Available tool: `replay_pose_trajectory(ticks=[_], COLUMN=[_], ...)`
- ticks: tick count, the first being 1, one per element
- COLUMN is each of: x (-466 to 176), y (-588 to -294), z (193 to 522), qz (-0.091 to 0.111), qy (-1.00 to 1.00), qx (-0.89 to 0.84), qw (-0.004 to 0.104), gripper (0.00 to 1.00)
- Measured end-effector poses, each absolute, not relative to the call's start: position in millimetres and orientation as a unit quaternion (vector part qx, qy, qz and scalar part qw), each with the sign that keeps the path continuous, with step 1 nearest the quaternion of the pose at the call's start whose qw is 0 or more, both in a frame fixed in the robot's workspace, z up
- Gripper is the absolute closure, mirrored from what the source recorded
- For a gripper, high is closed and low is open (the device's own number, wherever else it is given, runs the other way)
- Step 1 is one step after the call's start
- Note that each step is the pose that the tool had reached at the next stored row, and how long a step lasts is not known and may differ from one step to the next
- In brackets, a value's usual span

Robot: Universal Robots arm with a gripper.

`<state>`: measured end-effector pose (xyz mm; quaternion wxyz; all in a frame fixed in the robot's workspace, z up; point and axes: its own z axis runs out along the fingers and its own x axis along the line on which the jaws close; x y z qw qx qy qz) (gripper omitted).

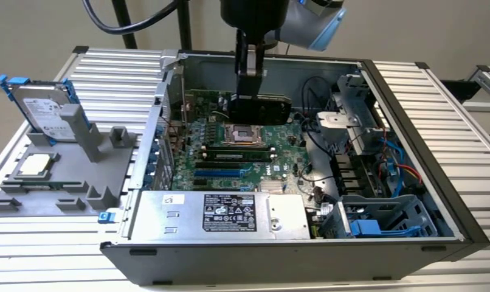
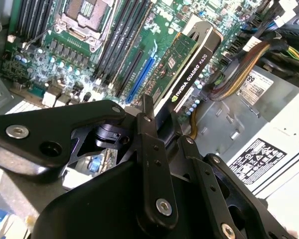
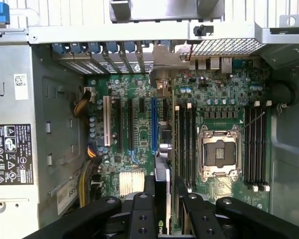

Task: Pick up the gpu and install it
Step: 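Insert the gpu into the slot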

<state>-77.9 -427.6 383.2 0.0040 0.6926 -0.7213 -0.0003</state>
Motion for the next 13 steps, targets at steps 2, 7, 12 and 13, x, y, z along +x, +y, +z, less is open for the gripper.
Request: replay_pose_trajectory(ticks=[2, 7, 12, 13], x=[-77.9, -77.9, -77.9, -77.9], y=[-427.6, -427.6, -427.6, -427.6], z=[382.5, 381.8, 380.3, 379.9], qz=[0.000, 0.000, 0.000, 0.000], qy=[-0.721, -0.721, -0.721, -0.721], qx=[0.693, 0.693, 0.693, 0.693], qw=[0.004, 0.004, 0.004, 0.004], gripper=[1.00, 1.00, 1.00, 1.00])
